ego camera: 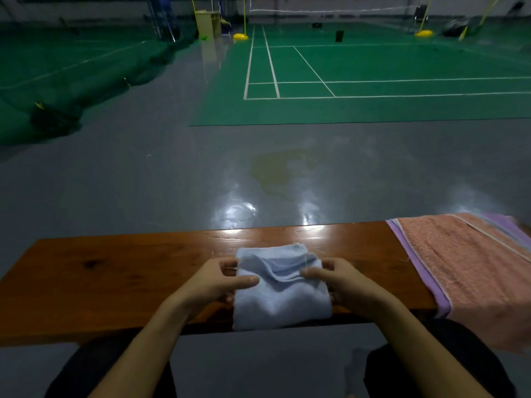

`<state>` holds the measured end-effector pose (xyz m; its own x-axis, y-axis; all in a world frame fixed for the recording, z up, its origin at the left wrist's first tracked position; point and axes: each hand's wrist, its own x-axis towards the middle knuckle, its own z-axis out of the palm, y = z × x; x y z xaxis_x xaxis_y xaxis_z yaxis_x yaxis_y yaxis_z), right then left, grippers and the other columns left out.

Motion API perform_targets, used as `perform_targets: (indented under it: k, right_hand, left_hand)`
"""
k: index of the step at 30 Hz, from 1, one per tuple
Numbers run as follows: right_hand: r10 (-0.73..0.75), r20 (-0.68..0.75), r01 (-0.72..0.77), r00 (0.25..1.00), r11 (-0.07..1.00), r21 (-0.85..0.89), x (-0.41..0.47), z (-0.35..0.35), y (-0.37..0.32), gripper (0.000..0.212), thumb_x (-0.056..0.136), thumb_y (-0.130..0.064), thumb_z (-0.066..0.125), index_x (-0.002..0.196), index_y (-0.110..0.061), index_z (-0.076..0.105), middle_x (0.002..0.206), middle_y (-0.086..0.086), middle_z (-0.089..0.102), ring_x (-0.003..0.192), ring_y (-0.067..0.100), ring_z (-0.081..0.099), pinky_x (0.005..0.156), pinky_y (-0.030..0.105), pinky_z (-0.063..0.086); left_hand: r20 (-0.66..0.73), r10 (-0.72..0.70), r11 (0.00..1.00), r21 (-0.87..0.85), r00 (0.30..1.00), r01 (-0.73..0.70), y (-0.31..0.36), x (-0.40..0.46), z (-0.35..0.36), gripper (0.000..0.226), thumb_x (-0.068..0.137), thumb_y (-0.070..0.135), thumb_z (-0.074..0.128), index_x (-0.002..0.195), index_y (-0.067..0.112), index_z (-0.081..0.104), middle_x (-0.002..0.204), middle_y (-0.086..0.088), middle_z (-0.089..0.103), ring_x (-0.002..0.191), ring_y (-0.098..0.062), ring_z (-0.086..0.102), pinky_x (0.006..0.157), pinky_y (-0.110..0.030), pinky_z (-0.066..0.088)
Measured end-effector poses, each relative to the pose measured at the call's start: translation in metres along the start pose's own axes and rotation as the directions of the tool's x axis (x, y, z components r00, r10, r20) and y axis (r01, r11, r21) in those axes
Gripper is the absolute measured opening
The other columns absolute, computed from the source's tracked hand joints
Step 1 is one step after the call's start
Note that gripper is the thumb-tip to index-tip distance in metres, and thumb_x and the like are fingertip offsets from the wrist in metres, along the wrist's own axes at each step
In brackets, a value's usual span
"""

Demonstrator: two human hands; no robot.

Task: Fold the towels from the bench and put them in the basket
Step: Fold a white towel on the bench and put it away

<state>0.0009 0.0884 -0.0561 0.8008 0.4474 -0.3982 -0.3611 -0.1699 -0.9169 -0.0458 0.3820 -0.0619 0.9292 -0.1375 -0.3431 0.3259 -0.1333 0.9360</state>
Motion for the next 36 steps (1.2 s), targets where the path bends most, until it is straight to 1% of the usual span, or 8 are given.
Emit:
perform_targets:
  k: [5, 9, 13, 18, 23, 28, 33, 36]
  right_hand:
    - [-0.031, 0.032, 0.035, 0.999, 0.990, -0.138, 0.011, -0.005, -0.004, 0.041, 0.091, -0.004, 0.074, 0.127, -0.024, 0.069, 0.117, -0.004, 0.078, 0.108, 0.016, 0.075, 0.090, 0.039, 0.063]
    - [-0.095, -0.119, 0.067, 0.988, 0.973, -0.222, 0.027, 0.000, -0.001, 0.023, 0.104, -0.033, 0.063, 0.120, -0.019, 0.073, 0.105, 0.000, 0.080, 0.096, 0.018, 0.077, 0.084, 0.038, 0.065]
    - [-0.187, -0.343, 0.066, 0.921, 0.940, -0.334, 0.053, 0.000, 0.007, 0.049, 0.102, -0.053, 0.059, 0.091, -0.008, 0.075, 0.077, 0.008, 0.075, 0.065, 0.016, 0.069, 0.059, 0.031, 0.053]
    - [-0.285, -0.446, 0.038, 0.848, 0.874, -0.485, 0.088, -0.005, 0.023, 0.056, 0.098, -0.058, 0.060, 0.071, -0.010, 0.069, 0.061, 0.003, 0.064, 0.054, 0.010, 0.054, 0.056, 0.032, 0.043]
    - [-0.348, -0.525, -0.184, 0.777, 0.672, -0.717, 0.094, -0.003, 0.036, 0.066, 0.097, -0.072, 0.041, 0.067, -0.017, 0.063, 0.062, -0.003, 0.063, 0.057, 0.016, 0.062, 0.055, 0.032, 0.048]
    - [-0.440, -0.561, -0.329, 0.702, 0.497, -0.803, 0.084, 0.002, 0.032, 0.052, 0.098, -0.072, 0.044, 0.081, -0.026, 0.062, 0.075, -0.008, 0.067, 0.067, 0.015, 0.063, 0.063, 0.030, 0.050]
    - [-0.735, -0.252, -0.057, 0.630, 0.280, -0.958, 0.075, 0.018, 0.024, 0.028, 0.101, -0.046, 0.052, 0.112, -0.023, 0.065, 0.108, 0.000, 0.068, 0.099, 0.020, 0.060, 0.086, 0.039, 0.056]
    - [-0.656, 0.039, 0.125, 0.754, 0.084, -0.989, 0.074, 0.046, 0.041, 0.052, 0.102, -0.044, 0.038, 0.143, -0.017, 0.056, 0.151, 0.014, 0.053, 0.142, 0.034, 0.046, 0.120, 0.052, 0.036]
  left_hand:
    - [-0.186, 0.046, 0.998, 0.050, 0.981, -0.037, -0.002, 0.015, -0.004, 0.014, 0.092, 0.031, 0.081, 0.104, 0.023, 0.078, 0.104, -0.004, 0.078, 0.087, -0.025, 0.074, 0.066, -0.037, 0.059]
    - [-0.225, 0.122, 0.991, 0.081, 0.967, -0.106, -0.005, 0.029, -0.004, 0.009, 0.099, 0.029, 0.072, 0.100, 0.022, 0.077, 0.100, -0.005, 0.078, 0.085, -0.024, 0.073, 0.064, -0.041, 0.057]
    - [-0.363, 0.111, 0.993, 0.010, 0.925, -0.115, -0.008, 0.047, -0.001, 0.017, 0.102, 0.027, 0.068, 0.094, 0.012, 0.070, 0.081, -0.002, 0.073, 0.069, -0.018, 0.063, 0.054, -0.030, 0.047]
    - [-0.449, 0.108, 0.989, 0.143, 0.887, -0.048, -0.018, 0.068, 0.002, 0.016, 0.100, 0.021, 0.068, 0.085, 0.016, 0.069, 0.079, 0.000, 0.070, 0.073, -0.016, 0.062, 0.056, -0.027, 0.043]
    - [-0.538, 0.217, 0.817, 0.557, 0.814, 0.150, -0.016, 0.069, 0.007, 0.031, 0.096, 0.037, 0.067, 0.072, 0.019, 0.064, 0.073, 0.005, 0.067, 0.063, -0.008, 0.055, 0.052, -0.024, 0.033]
    - [-0.586, 0.296, 0.687, 0.679, 0.754, 0.258, -0.018, 0.064, 0.011, 0.027, 0.096, 0.053, 0.061, 0.091, 0.027, 0.062, 0.092, 0.004, 0.070, 0.079, -0.019, 0.063, 0.062, -0.030, 0.044]
    - [-0.338, 0.607, 0.410, 0.908, 0.719, 0.080, -0.027, 0.060, 0.022, 0.039, 0.096, 0.049, 0.057, 0.123, 0.022, 0.061, 0.123, -0.003, 0.063, 0.113, -0.026, 0.060, 0.088, -0.040, 0.053]
    - [-0.078, 0.551, 0.214, 0.976, 0.831, -0.050, -0.048, 0.065, 0.045, 0.060, 0.103, 0.048, 0.035, 0.150, 0.013, 0.050, 0.157, -0.016, 0.048, 0.149, -0.036, 0.039, 0.123, -0.050, 0.033]
